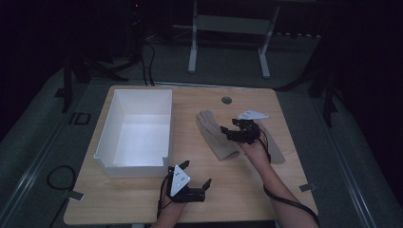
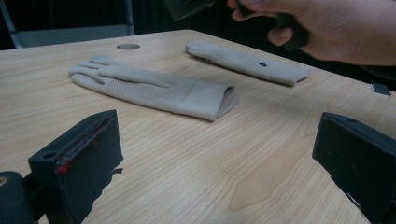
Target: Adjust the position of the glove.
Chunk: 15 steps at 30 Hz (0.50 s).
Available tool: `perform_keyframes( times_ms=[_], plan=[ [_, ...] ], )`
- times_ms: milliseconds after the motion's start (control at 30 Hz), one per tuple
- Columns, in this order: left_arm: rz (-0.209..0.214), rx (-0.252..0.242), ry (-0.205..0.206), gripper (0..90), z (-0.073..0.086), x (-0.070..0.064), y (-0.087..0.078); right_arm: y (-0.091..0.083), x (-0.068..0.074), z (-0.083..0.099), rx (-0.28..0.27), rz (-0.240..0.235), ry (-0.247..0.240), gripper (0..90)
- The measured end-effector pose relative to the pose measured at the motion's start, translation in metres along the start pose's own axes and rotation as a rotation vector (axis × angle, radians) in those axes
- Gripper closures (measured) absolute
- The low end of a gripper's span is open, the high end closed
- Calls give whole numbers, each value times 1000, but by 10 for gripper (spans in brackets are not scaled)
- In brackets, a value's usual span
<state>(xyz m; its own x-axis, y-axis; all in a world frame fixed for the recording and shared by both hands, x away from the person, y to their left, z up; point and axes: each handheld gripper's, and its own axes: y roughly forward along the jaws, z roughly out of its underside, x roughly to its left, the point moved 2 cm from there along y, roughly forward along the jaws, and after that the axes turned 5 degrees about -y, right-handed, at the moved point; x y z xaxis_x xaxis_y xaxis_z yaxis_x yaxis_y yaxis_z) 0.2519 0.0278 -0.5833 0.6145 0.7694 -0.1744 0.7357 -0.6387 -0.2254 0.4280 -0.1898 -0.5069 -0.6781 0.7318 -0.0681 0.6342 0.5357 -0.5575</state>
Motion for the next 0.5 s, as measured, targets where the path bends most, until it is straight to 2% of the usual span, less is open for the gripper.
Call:
perform_keyframes(
  times_ms=[33,67,133,300,500],
  plan=[
    [0,0,0,16,0,0,0,0,0,0,0,0,0,373],
    [2,1,0,16,0,0,0,9,4,-1,10,-11,-12,380],
    [2,1,1,16,0,0,0,13,5,-1,10,-23,-15,394],
    [3,-1,1,16,0,0,0,37,12,0,48,-54,-40,407],
    [6,-1,-2,16,0,0,0,55,12,3,93,-54,-77,447]
  ],
)
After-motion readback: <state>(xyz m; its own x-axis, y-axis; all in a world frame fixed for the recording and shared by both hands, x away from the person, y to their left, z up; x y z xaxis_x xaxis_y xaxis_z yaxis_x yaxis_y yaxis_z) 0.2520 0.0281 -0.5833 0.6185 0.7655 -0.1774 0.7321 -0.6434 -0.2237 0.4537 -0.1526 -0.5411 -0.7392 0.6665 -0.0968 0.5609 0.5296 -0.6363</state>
